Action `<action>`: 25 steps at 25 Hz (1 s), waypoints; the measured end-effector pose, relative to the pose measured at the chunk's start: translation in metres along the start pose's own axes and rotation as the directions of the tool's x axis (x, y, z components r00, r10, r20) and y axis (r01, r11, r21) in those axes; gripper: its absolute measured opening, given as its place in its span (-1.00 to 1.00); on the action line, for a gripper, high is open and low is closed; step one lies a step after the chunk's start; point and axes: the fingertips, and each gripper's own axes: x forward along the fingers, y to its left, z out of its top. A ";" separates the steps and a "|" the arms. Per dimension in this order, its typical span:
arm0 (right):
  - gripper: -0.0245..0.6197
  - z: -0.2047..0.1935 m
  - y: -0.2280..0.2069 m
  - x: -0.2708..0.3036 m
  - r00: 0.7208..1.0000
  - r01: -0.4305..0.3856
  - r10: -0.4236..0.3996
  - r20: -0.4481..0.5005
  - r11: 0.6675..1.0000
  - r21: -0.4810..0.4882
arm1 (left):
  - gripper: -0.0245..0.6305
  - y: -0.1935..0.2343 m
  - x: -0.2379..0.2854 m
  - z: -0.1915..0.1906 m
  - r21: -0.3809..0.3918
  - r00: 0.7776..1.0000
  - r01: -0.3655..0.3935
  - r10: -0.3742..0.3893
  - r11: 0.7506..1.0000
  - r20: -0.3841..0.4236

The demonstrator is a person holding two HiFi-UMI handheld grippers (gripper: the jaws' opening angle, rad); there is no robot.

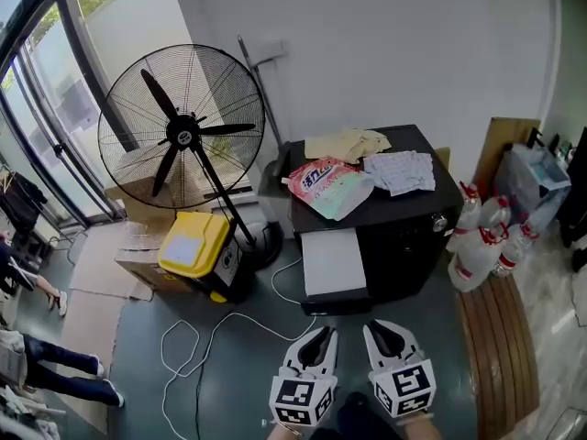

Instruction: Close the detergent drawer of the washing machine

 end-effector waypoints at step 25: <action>-0.72 -0.102 -0.022 0.100 0.987 0.042 -0.039 -0.153 0.999 0.013 | -0.75 0.072 0.072 -0.103 -0.036 0.994 0.003 -0.007 0.999 -0.109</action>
